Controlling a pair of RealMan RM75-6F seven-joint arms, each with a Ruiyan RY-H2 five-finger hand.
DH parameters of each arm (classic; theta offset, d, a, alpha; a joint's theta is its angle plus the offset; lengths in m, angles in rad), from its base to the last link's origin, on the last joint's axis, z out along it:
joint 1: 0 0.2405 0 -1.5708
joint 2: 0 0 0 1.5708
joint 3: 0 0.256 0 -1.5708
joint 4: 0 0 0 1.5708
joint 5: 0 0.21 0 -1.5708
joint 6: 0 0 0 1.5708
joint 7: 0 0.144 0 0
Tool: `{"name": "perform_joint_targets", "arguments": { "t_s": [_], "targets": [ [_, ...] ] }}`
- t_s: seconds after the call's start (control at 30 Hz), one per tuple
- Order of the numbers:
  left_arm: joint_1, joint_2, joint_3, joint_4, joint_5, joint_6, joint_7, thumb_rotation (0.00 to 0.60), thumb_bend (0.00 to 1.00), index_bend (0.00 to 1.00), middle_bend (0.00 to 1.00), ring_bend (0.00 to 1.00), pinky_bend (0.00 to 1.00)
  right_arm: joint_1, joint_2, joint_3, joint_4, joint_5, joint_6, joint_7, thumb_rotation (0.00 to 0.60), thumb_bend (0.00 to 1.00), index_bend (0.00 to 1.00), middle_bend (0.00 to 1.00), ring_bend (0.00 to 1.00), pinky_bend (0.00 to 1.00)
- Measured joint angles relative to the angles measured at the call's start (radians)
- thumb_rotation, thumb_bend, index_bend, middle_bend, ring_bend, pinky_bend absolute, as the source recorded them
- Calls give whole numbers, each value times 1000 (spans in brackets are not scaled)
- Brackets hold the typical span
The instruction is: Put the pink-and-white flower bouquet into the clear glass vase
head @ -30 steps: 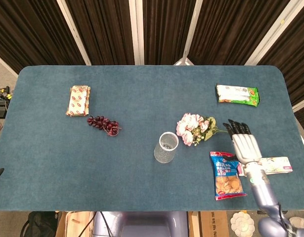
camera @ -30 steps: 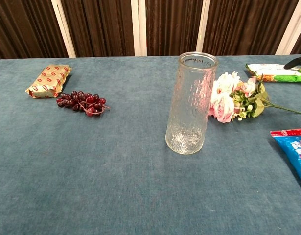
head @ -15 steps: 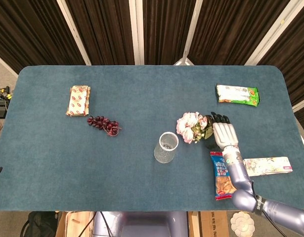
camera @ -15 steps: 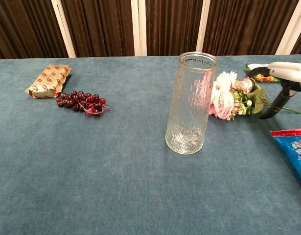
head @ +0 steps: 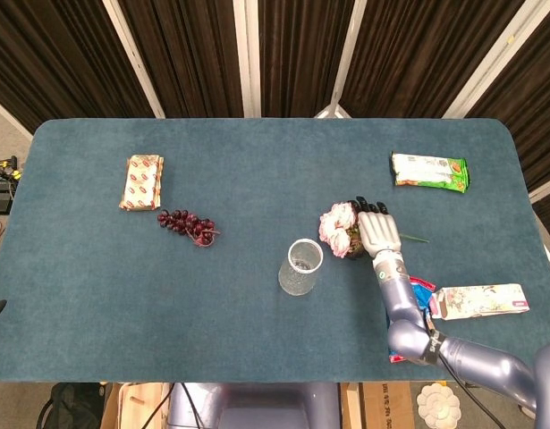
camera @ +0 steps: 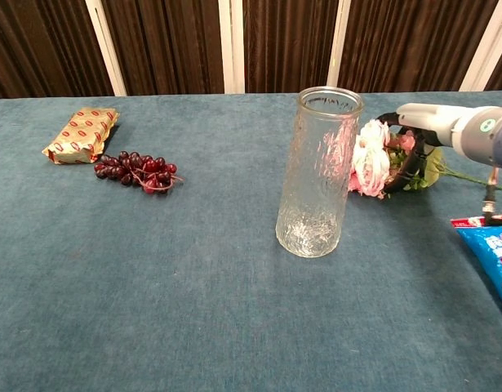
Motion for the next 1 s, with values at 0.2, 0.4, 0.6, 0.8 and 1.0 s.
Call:
{"name": "perform_joint_targets", "arguments": {
  "t_s": [0.2,0.4,0.6,0.8,1.0],
  "targets": [
    [-1,2,-4,2,-10,-6,-8,600,188,96,0,0,0,25,-26,-5,35,8,28,-12,600,38,237,234,293,0],
    [-5,0,-2,0,-7,-13,-3,600,188,100,0,0,0,36,-30,-34,68,7,34,-37,600,37,238,234,294,0],
    [-6,-4,0,-5,0,-9,5,600,188,100,0,0,0,40,-16,-50,68,21,-3,-39,600,37,269,264,341,14],
    [-8,-5,2,-5,2,-14,3,600,188,100,0,0,0,54,-19,-25,9,126,51,-50,600,181,426,453,519,114],
    [-10,-7,1,-4,1,-16,4,600,188,101,0,0,0,44,-13,-20,30,103,23,-3,600,262,481,477,549,121]
  ]
}}
